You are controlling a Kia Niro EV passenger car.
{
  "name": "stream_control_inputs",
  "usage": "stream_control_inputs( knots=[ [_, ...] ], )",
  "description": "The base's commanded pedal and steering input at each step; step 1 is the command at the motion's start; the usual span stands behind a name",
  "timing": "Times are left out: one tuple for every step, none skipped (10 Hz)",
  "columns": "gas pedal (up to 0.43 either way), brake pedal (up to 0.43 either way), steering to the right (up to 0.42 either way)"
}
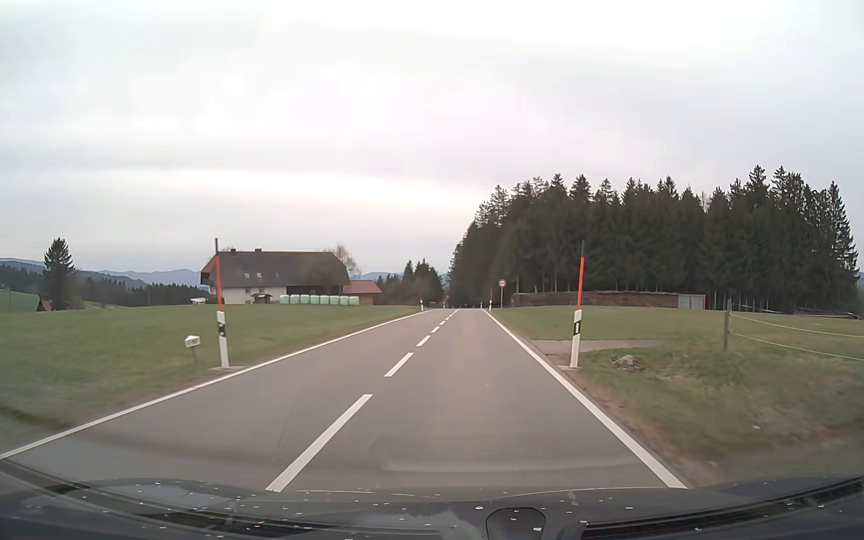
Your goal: Follow the waypoints while adhering to traffic rules and regulations
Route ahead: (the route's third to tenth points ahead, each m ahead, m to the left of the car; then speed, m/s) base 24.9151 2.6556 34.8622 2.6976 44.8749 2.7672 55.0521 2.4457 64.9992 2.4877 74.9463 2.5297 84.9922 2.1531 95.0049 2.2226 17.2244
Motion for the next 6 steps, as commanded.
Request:
stream_control_inputs(
  knots=[
    [0.059,0.0,0.0],
    [0.059,0.0,0.0],
    [0.059,0.0,0.0],
    [0.059,0.0,0.0],
    [0.059,0.0,0.0],
    [0.059,0.0,0.0]
  ],
)
